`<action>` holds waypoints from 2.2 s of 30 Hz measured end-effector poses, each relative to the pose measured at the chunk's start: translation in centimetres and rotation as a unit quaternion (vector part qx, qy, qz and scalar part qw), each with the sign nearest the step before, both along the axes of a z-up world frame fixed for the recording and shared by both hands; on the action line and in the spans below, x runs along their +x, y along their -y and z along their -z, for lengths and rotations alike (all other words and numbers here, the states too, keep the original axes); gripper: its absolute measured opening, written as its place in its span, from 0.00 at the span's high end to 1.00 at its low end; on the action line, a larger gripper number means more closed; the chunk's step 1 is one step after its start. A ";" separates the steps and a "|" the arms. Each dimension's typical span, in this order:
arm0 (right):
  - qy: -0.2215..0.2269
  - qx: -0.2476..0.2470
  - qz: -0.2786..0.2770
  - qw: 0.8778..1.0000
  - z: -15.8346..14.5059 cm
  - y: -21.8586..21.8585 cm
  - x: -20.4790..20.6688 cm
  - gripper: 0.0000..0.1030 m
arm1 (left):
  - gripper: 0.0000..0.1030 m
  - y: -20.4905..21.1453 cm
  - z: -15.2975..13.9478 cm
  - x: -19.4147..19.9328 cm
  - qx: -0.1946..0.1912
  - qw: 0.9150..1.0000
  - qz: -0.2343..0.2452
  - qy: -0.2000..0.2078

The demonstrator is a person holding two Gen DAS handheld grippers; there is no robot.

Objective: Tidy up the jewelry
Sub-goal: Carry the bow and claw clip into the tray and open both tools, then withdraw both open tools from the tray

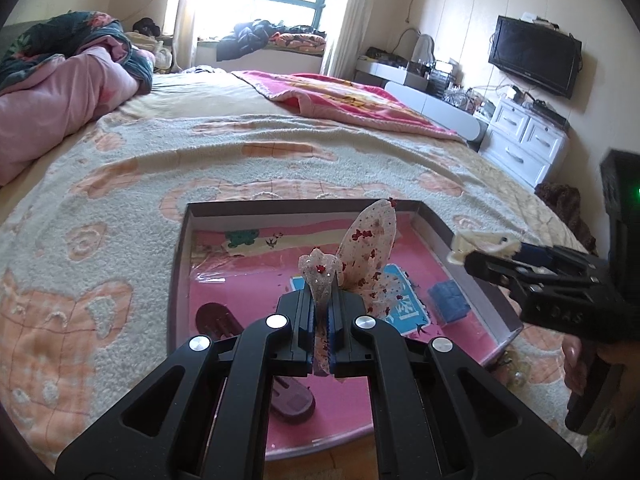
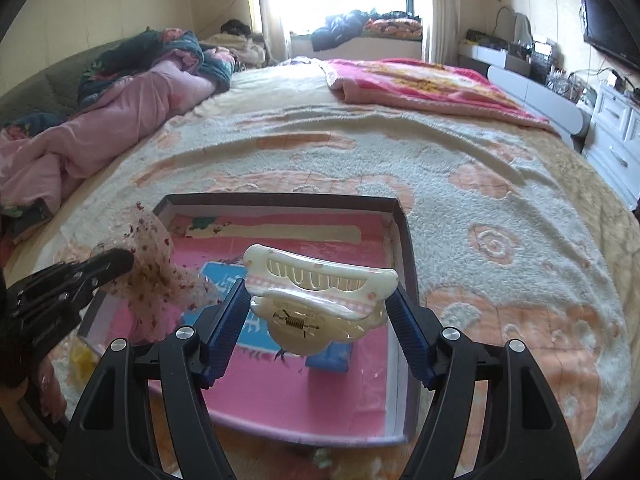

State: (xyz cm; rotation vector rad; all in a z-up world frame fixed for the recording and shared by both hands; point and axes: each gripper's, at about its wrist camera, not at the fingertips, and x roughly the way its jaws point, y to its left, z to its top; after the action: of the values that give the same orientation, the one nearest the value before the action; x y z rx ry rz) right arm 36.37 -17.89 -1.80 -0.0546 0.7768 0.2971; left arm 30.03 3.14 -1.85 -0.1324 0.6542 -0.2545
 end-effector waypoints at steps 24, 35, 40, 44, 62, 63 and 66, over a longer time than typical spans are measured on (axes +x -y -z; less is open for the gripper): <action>-0.065 -0.027 0.001 0.998 4.8 -2.3 5.6 0.35 | 0.87 0.8 2.9 1.3 0.018 0.999 -0.006 -0.036; 0.013 0.007 0.005 1.000 1.3 0.0 0.2 0.21 | 0.45 0.8 0.8 -0.8 0.026 0.999 -0.025 -0.007; 0.042 0.016 0.016 0.999 0.1 1.3 -2.6 0.17 | 0.33 1.1 -0.5 -2.3 0.029 0.999 -0.028 0.012; 0.052 0.019 0.018 0.998 -0.5 2.1 -4.4 0.15 | 0.22 1.2 -1.4 -3.4 0.024 0.999 -0.029 0.023; 0.077 0.039 0.013 0.996 -2.9 3.2 -12.4 0.12 | 0.11 0.3 -3.9 -8.8 0.003 0.998 -0.038 0.044; 0.077 0.038 0.011 0.996 -3.0 3.2 -12.8 0.12 | 0.11 0.3 -4.0 -9.1 0.003 0.998 -0.037 0.045; 0.081 0.037 0.009 0.996 -3.4 3.2 -13.8 0.12 | 0.11 -0.1 -4.4 -10.3 0.002 0.998 -0.038 0.050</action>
State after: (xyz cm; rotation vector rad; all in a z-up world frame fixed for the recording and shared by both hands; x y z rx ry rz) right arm 22.56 -21.05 1.57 -0.0028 0.6046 0.3005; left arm 19.76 3.25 2.55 -0.1398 0.5486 -0.1846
